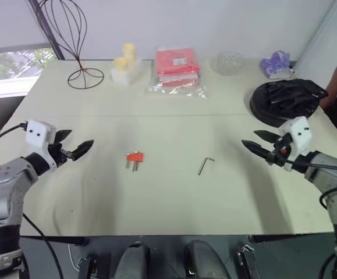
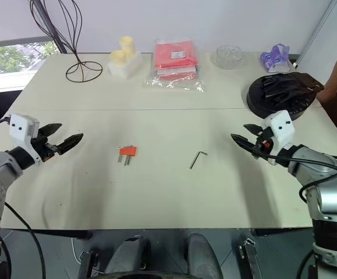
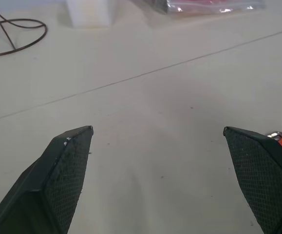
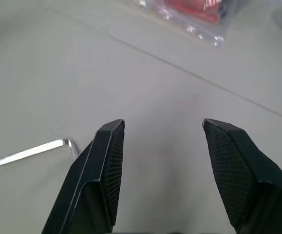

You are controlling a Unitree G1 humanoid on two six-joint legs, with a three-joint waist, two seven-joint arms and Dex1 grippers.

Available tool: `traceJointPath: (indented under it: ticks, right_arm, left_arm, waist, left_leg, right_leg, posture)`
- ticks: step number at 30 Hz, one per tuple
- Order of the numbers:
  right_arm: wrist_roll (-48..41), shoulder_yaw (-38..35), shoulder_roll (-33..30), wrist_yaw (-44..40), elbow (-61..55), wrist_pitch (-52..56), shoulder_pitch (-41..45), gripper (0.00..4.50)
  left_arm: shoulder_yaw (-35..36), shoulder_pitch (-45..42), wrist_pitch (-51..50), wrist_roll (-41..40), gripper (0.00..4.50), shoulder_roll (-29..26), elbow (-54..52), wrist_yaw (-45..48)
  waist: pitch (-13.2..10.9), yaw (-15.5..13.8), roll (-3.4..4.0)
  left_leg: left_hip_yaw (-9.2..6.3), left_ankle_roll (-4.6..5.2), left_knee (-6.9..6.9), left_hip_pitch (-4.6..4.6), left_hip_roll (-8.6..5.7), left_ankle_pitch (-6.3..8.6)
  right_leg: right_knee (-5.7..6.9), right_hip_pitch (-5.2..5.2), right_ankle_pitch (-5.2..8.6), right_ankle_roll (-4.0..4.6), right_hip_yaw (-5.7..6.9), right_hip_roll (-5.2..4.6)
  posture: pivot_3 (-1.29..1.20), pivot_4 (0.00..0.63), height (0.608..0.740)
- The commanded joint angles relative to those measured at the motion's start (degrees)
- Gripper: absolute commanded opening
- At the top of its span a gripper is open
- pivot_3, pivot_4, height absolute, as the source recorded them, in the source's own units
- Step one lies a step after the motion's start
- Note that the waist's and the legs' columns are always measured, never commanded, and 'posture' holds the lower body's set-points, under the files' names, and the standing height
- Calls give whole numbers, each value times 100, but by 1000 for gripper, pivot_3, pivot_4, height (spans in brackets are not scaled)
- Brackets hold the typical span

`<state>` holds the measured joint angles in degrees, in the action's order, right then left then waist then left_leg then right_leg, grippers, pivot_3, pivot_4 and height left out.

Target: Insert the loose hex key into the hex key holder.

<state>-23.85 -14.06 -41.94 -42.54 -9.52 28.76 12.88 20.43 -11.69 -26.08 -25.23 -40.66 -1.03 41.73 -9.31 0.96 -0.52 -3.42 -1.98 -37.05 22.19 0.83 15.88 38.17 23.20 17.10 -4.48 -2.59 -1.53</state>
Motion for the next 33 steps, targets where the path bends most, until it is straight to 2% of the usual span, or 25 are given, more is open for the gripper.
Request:
traceJointPath:
  ticks: [1,7,12,16,21,24,27,29,33]
  right_arm:
    - [9,317,147,-46,-27,-32,350,2629]
    - [11,1117,531,-396,172,-25,1020,2629]
    - [196,2079,1369,-750,701,-223,1793,2629]
    - [589,2679,2090,-923,1572,-668,2280,2629]
    - [1107,3125,2998,-1028,3235,-1562,2856,2629]
    - [1408,3200,3315,-1089,4098,-2136,3101,2629]
    - [1579,3199,3458,-1236,4642,-2501,3270,3519]
    - [1738,3178,3552,-1157,5057,-2752,3407,4455]
    - [1898,3101,3757,-1191,5837,-3109,3681,4455]
  left_arm:
    - [-168,-201,-14,-22,4476,-213,14,299]
    - [-590,-551,-189,-209,4476,-606,194,1290]
    - [-878,-675,-223,-208,4476,-1034,365,2099]
    - [-966,-799,-238,-210,4476,-1190,449,2387]
    - [-937,-860,-340,-248,4476,-1177,266,2373]
    - [-859,-835,-391,-271,4476,-1125,137,2255]
    - [-779,-727,-431,-309,4500,-1128,18,2186]
    - [-729,-626,-454,-328,4500,-1138,-59,2144]
    - [-666,-456,-466,-347,4500,-1125,-188,2033]
  waist:
    - [0,1,0]
    - [-1,17,-1]
    - [-3,82,1]
    - [-4,135,2]
    - [-5,157,2]
    - [-5,163,2]
    - [-5,161,3]
    - [-5,164,4]
    - [-6,177,4]
  left_leg:
    - [0,0,0,0,0,0]
    - [1,0,-1,4,-3,0]
    - [1,0,0,3,-5,0]
    - [0,0,0,9,-4,0]
    - [0,-1,-1,13,-6,-1]
    - [-1,-1,0,13,-7,-1]
    - [-4,-1,1,14,-5,-1]
    - [-6,-1,0,14,-5,-1]
    - [-7,-2,1,14,-3,-1]
  right_leg:
    - [0,0,0,0,0,0]
    - [1,5,0,0,5,2]
    - [6,13,0,0,7,8]
    - [10,18,0,1,10,7]
    - [10,21,-1,0,14,2]
    - [18,28,-1,0,13,4]
    - [20,29,-1,0,13,-2]
    - [20,30,-1,0,11,-3]
    - [29,37,-1,0,10,-3]
  posture:
    - [0,150,740]
    - [0,150,740]
    - [0,150,740]
    - [0,150,740]
    - [0,150,740]
    - [0,150,740]
    - [0,150,740]
    - [0,150,740]
    - [0,150,740]
